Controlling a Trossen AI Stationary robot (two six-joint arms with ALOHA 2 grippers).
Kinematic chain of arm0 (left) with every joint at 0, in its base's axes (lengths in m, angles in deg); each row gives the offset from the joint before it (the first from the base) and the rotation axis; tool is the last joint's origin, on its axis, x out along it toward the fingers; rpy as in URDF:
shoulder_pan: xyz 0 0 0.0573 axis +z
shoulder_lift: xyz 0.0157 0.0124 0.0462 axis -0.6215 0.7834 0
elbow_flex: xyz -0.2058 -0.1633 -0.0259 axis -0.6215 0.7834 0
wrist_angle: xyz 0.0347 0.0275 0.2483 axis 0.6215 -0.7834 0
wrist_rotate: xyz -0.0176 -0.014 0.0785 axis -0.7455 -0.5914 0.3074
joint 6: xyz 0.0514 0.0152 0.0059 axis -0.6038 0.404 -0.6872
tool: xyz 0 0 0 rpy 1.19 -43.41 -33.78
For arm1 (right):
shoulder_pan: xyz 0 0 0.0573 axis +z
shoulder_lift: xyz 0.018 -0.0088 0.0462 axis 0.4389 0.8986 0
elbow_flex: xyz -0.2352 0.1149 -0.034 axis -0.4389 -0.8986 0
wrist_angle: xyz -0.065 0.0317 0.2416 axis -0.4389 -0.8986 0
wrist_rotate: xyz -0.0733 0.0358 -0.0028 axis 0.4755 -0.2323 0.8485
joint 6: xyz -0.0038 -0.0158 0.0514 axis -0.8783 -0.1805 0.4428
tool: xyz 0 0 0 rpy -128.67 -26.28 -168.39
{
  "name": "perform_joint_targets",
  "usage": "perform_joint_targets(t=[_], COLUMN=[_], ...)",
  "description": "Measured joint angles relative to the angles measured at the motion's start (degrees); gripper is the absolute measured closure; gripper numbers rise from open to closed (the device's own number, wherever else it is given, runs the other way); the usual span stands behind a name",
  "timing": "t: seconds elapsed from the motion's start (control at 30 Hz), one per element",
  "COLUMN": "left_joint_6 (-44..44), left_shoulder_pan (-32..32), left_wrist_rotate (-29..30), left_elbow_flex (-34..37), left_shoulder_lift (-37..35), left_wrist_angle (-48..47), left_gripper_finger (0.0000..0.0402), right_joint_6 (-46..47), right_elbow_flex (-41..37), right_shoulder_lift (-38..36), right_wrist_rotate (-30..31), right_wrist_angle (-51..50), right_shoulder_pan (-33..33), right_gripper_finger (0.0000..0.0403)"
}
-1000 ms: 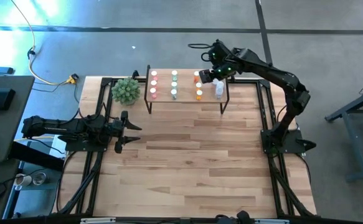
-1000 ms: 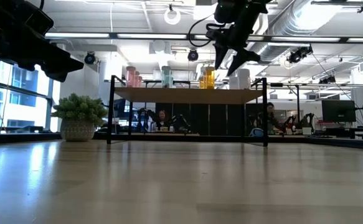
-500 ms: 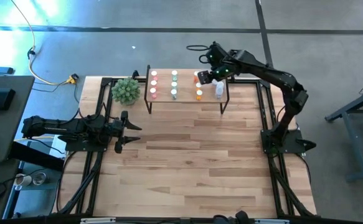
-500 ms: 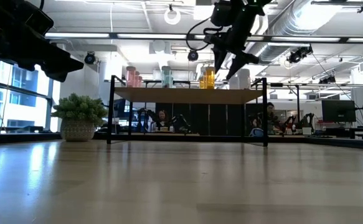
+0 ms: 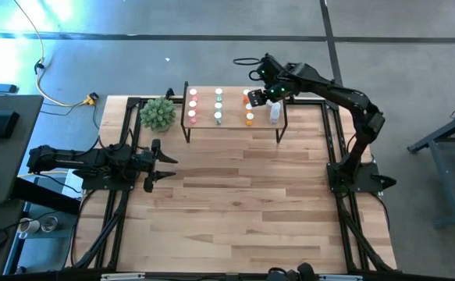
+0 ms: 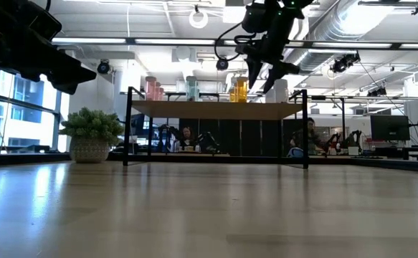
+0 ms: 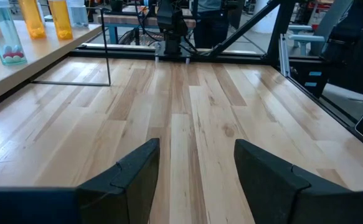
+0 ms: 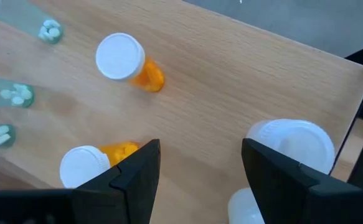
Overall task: Pick and place medicine bottles onto shelf by color
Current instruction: Adjust the white pill bottles
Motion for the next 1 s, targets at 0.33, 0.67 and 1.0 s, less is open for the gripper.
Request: perform_joint_targets(t=[0.33, 0.67, 1.0], left_joint_6=[0.0, -0.7, -1.1], left_shoulder_pan=[0.0, 0.0, 0.0], left_wrist_rotate=[0.0, 0.0, 0.2], left_elbow_flex=[0.0, 0.0, 0.0], left_shoulder_lift=[0.0, 0.0, 0.0], left_wrist_angle=[0.0, 0.0, 0.0], left_gripper_finger=[0.0206, 0.0206, 0.0206], right_joint_6=[-0.6, -2.5, -8.5], right_elbow_flex=[0.0, 0.0, 0.1], right_shoulder_lift=[0.0, 0.0, -2.5], right_wrist_rotate=[1.4, 2.3, 1.8], right_wrist_angle=[-0.3, -1.4, -0.9], right_shoulder_pan=[0.0, 0.0, 1.3], right_gripper_finger=[0.0187, 0.0187, 0.0187])
